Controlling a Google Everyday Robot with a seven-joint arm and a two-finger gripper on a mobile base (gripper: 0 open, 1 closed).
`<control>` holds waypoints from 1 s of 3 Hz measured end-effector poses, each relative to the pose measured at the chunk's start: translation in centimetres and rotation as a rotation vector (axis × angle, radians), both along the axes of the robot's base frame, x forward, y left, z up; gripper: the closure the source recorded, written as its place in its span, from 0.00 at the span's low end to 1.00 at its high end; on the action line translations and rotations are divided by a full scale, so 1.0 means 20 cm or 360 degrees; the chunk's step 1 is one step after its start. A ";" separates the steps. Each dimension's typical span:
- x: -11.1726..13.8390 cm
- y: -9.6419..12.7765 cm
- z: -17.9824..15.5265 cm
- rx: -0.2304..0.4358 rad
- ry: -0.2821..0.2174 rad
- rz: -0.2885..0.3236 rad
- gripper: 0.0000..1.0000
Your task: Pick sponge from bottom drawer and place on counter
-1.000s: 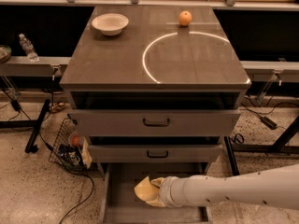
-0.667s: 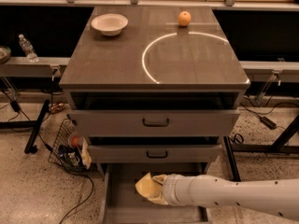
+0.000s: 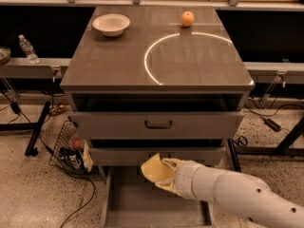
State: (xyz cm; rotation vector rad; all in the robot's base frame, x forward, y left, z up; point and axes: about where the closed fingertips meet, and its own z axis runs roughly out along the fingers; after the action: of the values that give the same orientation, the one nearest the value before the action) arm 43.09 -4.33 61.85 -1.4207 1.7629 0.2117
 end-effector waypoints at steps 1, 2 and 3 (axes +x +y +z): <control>0.02 -0.02 0.29 0.0011 -0.0181 0.0021 1.00; 0.00 -0.10 0.33 0.0004 -0.0210 -0.0031 1.00; 0.02 -0.08 0.39 -0.0007 -0.0248 -0.0011 1.00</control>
Offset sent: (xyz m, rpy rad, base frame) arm 0.0036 -0.0032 0.0534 0.0064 -0.1042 0.0143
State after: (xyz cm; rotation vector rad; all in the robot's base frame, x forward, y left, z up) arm 43.50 -5.86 69.55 -1.3955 1.6419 0.0907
